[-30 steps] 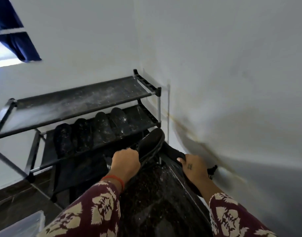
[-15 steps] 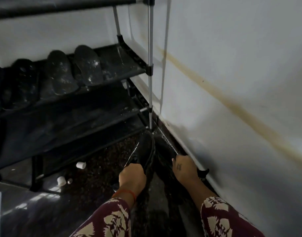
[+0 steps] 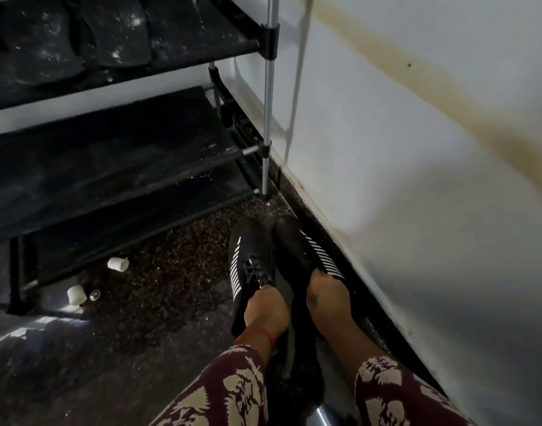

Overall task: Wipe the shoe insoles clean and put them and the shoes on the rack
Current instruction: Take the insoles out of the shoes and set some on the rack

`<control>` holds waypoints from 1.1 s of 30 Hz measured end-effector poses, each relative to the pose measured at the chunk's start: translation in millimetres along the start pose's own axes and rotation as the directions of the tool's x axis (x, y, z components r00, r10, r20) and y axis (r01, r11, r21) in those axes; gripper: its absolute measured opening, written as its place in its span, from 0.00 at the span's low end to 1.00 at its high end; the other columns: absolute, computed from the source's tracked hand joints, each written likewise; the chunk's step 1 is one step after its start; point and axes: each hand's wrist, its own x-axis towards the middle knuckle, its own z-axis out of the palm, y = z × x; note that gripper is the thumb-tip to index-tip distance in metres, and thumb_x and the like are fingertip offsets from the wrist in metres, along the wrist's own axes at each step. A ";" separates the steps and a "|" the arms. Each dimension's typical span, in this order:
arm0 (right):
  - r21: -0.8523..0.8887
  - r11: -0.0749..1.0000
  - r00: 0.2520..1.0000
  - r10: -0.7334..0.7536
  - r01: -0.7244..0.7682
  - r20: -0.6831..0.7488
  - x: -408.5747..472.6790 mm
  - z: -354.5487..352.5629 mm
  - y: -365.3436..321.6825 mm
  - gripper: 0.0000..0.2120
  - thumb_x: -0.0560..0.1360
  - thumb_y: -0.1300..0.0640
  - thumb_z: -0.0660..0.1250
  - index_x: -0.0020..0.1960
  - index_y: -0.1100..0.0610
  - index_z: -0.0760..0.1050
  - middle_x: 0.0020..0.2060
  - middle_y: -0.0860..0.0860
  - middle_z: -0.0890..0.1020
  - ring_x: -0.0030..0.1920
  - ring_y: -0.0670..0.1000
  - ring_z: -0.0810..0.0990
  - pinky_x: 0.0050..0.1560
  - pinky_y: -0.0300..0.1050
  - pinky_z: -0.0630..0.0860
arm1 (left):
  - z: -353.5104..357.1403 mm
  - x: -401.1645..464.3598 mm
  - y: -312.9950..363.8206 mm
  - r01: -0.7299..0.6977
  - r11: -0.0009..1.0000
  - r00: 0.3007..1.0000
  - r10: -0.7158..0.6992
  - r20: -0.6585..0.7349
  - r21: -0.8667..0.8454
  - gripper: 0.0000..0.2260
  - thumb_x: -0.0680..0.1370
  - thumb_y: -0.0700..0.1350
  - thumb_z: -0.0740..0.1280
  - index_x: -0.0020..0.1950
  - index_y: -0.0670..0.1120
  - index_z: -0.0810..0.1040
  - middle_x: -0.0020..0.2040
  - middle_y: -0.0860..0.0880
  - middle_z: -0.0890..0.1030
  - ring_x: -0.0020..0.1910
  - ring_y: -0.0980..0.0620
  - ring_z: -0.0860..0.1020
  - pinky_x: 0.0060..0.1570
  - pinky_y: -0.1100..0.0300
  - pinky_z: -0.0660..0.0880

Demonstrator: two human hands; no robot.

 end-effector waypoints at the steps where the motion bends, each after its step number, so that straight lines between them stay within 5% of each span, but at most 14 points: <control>1: 0.050 0.998 0.999 0.027 -0.028 0.018 -1.3 2.3 0.6 0.13 0.77 0.58 0.57 0.59 0.62 0.71 0.53 0.59 0.80 0.54 0.59 0.79 0.50 0.48 0.74 | -0.7 -1.0 -0.3 -0.003 1.000 1.000 0.003 0.007 -0.008 0.16 0.80 0.39 0.54 0.65 0.36 0.69 0.65 0.38 0.73 0.64 0.39 0.72 0.58 0.53 0.70; 8: 0.331 0.939 0.991 0.119 -0.090 -0.068 -23.5 -18.3 -11.6 0.26 0.76 0.38 0.57 0.66 0.54 0.71 0.55 0.55 0.81 0.57 0.56 0.78 0.54 0.47 0.75 | -28.3 -23.7 -2.5 -0.187 0.975 0.982 0.183 -0.041 -0.120 0.20 0.80 0.46 0.57 0.72 0.47 0.61 0.66 0.42 0.74 0.64 0.42 0.73 0.58 0.54 0.69; 16: 0.553 0.832 0.965 0.098 0.055 -0.244 -59.5 -109.6 -50.8 0.30 0.74 0.35 0.56 0.69 0.52 0.68 0.58 0.51 0.80 0.60 0.51 0.77 0.57 0.43 0.71 | -124.2 -92.3 -10.4 -0.363 0.917 0.861 0.262 -0.435 -0.166 0.32 0.79 0.57 0.59 0.78 0.51 0.48 0.78 0.49 0.52 0.73 0.49 0.63 0.65 0.57 0.65; 20: 0.598 0.778 0.944 0.021 0.191 -0.330 -74.4 -170.5 -92.3 0.35 0.70 0.31 0.50 0.67 0.51 0.69 0.53 0.52 0.82 0.55 0.52 0.79 0.49 0.41 0.73 | -184.3 -134.0 -30.4 -0.417 0.891 0.748 0.224 -0.625 -0.180 0.34 0.78 0.61 0.59 0.78 0.52 0.47 0.78 0.51 0.49 0.74 0.49 0.60 0.67 0.55 0.64; 26: 0.612 0.672 0.887 -0.151 0.416 -0.437 -86.7 -241.5 -185.7 0.36 0.70 0.30 0.51 0.68 0.51 0.68 0.59 0.52 0.79 0.59 0.53 0.77 0.60 0.51 0.73 | -276.2 -177.2 -97.1 -0.397 0.901 0.581 0.096 -0.809 -0.178 0.35 0.77 0.62 0.59 0.78 0.51 0.48 0.78 0.51 0.49 0.75 0.45 0.58 0.68 0.52 0.62; 33: 0.542 0.613 0.814 -0.358 0.575 -0.457 -66.6 -241.3 -306.1 0.30 0.75 0.38 0.58 0.69 0.57 0.67 0.63 0.56 0.75 0.63 0.53 0.74 0.65 0.51 0.70 | -346.1 -153.8 -188.6 -0.298 0.928 0.509 -0.043 -0.860 -0.223 0.35 0.77 0.59 0.61 0.77 0.45 0.52 0.77 0.43 0.57 0.73 0.42 0.61 0.69 0.49 0.62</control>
